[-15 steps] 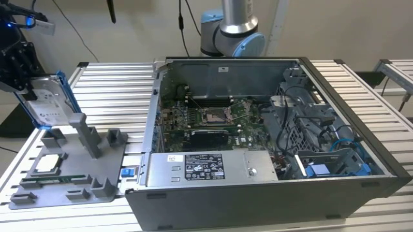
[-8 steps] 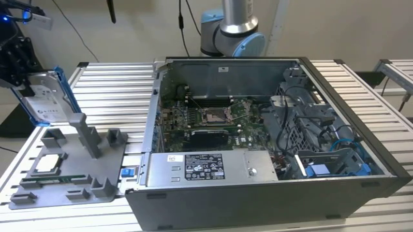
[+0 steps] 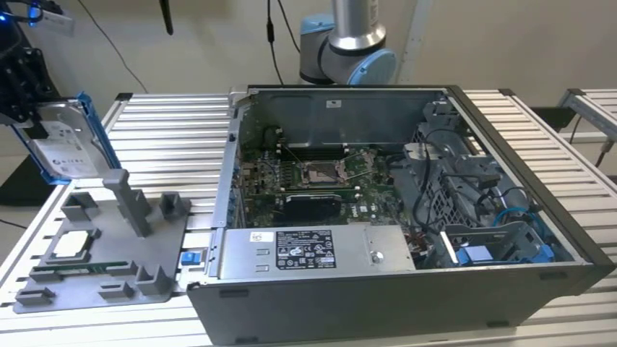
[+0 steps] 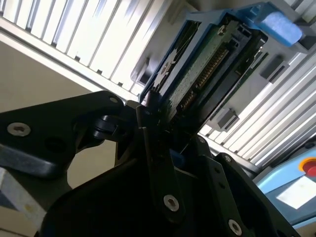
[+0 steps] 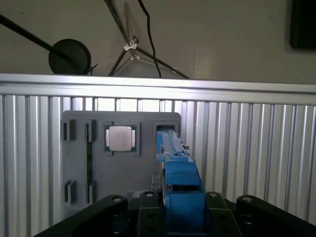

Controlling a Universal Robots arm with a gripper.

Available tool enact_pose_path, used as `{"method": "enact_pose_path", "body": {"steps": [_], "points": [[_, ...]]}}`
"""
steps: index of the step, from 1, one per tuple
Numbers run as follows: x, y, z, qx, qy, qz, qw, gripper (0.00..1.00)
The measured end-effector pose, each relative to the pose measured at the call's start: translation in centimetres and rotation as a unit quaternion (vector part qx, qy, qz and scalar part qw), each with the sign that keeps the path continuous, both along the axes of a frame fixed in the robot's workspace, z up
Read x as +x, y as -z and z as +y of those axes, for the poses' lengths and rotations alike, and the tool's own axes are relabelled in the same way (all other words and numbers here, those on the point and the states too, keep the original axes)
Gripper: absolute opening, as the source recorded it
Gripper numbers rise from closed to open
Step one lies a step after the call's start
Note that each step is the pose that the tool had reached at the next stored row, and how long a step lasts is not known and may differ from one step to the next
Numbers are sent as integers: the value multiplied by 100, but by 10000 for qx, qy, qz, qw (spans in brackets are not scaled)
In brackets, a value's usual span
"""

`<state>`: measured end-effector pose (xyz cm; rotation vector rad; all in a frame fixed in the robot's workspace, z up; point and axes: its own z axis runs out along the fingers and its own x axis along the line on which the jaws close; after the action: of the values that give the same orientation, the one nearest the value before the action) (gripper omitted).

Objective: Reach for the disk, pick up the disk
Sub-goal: 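Pick up the disk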

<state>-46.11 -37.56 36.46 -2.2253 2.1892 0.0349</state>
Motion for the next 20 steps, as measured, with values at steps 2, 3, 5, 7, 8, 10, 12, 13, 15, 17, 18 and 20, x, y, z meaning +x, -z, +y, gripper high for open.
{"method": "enact_pose_path", "body": {"steps": [2,3,5,7,8,10,12,13,15,17,18,20], "points": [[0,-28,0,0,0,0,10000,0],[0,-43,0,0,0,0,10000,0],[0,-70,0,0,0,0,10000,0],[0,-97,0,0,0,0,10000,0],[0,-112,0,0,0,0,10000,0],[0,-141,0,0,-1,0,10000,0],[0,-169,0,0,-1,0,10000,0],[0,-183,0,0,-1,0,10000,0],[0,-211,0,0,-1,-1,10000,0],[0,-238,0,0,-1,0,10000,0],[0,-251,0,0,-1,0,10000,0],[0,-279,0,0,-1,0,10000,0]]}}
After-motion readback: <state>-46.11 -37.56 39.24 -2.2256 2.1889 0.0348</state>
